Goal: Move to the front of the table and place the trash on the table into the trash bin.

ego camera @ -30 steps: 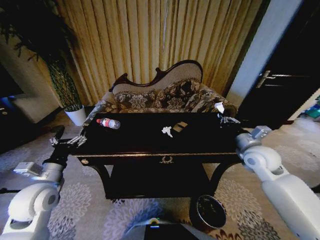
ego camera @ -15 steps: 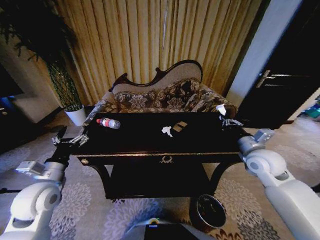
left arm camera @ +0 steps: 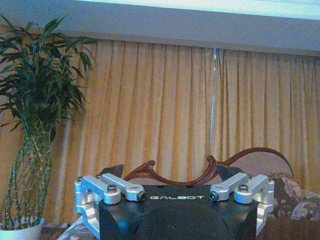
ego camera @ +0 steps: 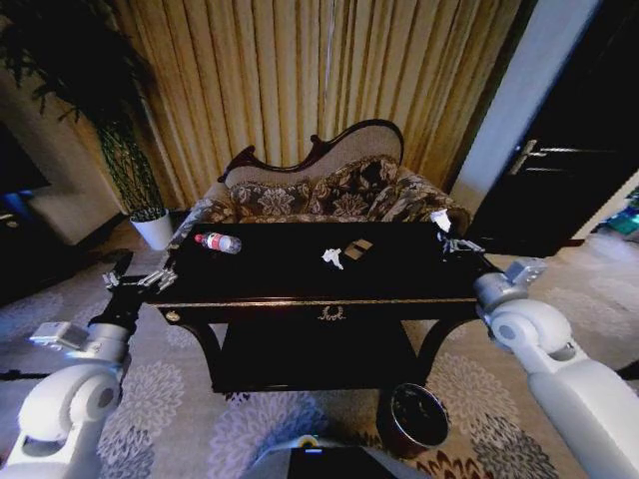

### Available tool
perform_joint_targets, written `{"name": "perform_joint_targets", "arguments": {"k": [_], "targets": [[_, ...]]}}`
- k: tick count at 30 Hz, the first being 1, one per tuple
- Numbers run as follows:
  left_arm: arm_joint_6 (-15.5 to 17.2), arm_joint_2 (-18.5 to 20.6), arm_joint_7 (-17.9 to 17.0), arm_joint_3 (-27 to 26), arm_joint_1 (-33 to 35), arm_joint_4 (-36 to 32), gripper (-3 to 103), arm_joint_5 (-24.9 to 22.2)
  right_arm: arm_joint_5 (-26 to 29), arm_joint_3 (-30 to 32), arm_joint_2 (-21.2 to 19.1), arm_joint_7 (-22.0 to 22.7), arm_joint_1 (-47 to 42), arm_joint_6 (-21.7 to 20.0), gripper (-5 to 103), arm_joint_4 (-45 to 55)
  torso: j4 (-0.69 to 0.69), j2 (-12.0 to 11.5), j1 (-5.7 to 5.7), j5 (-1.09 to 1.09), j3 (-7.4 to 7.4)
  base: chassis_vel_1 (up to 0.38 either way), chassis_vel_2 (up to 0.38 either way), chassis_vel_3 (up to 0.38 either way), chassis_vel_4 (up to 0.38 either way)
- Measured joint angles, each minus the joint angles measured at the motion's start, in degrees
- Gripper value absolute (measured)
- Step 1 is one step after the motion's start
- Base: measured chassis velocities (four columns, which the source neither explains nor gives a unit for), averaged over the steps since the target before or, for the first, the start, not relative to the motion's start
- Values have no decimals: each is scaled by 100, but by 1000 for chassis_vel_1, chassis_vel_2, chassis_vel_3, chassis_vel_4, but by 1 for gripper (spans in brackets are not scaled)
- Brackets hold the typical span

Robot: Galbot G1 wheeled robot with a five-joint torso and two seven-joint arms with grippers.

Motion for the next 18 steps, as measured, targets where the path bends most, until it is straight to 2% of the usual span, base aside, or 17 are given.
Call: {"name": "perform_joint_targets", "arguments": {"k": [8, 18], "targets": [[1, 0, 3, -4, 9, 13, 100, 0, -21, -19, 27, 5, 16, 2, 0, -12, 1, 0, 1, -1, 0, 50, -45, -46, 47], [1, 6, 6, -1, -4, 26, 100, 0, -73, 1, 83, 13, -18, 11, 0, -26, 0, 0, 0, 0, 0, 98, -92, -103, 110]]}}
